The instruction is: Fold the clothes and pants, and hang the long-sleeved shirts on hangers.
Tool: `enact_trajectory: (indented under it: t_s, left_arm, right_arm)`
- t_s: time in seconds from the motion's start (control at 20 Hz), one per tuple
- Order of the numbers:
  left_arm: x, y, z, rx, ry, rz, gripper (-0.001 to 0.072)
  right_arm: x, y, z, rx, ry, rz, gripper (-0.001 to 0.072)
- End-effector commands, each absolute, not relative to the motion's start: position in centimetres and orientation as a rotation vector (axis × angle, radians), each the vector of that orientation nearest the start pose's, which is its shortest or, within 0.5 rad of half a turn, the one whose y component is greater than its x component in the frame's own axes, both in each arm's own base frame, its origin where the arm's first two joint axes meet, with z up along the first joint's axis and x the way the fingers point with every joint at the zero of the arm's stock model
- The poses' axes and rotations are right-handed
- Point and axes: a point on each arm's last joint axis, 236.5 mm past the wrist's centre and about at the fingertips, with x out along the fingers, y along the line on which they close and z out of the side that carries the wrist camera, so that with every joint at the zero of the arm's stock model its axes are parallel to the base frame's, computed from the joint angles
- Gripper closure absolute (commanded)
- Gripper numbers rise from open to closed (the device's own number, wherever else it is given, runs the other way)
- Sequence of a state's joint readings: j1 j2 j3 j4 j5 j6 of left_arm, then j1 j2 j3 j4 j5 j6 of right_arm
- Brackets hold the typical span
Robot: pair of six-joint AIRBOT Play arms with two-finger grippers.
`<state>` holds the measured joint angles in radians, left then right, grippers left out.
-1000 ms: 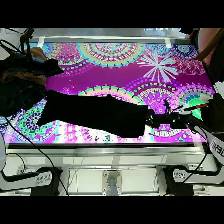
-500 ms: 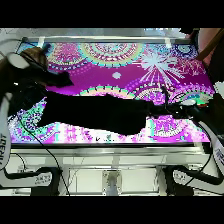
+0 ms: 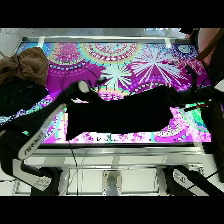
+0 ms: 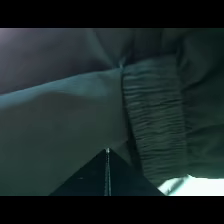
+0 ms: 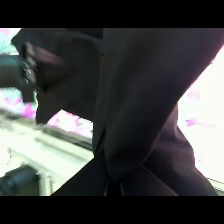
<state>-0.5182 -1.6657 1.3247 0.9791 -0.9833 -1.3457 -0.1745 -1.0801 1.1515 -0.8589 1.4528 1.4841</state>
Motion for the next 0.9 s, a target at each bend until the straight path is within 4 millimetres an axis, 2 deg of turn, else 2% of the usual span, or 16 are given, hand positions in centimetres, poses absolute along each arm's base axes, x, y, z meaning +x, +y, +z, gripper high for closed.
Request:
enact_trajectory:
  t_s: [0.0,0.1,0.15,0.25,0.35,0.5,0.6,0.75,0.85]
  left_arm:
    - [33.8,-37.2,-7.9,-0.058,1.298,-0.817,0.0699]
    - [33.4,-37.3,-8.2,-0.063,1.311,-0.818,0.0699]
    - [33.9,-37.1,-7.6,-0.087,1.307,-0.808,0.0699]
    - [35.0,-35.7,-5.4,-0.127,1.287,-0.797,0.0698]
    - [36.0,-32.9,-2.2,-0.125,1.254,-0.806,0.0698]
    - [37.9,-26.9,3.6,-0.137,1.168,-0.786,0.0698]
    - [39.7,-21.7,8.1,-0.179,1.065,-0.709,0.0698]
    - [41.0,-14.0,14.6,-0.231,0.894,-0.563,0.0698]
    - [40.9,-9.8,17.9,-0.25,0.8,-0.472,0.0698]
  right_arm:
    - [33.1,10.6,13.5,0.53,1.235,0.404,0.0677]
    - [33.9,12.4,13.7,0.502,1.25,0.422,0.0677]
    - [34.2,13.2,13.3,0.484,1.266,0.414,0.0677]
    - [34.8,15.7,12.3,0.447,1.294,0.426,0.0677]
    - [35.0,19.4,12.2,0.42,1.304,0.485,0.0677]
    - [35.0,25.9,13.0,0.399,1.281,0.573,0.0677]
    - [34.7,30.5,12.5,0.414,1.263,0.615,0.0677]
    - [32.1,37.1,8.4,0.394,1.344,0.66,0.0676]
    - [30.6,41.7,5.6,0.388,1.356,0.693,0.0675]
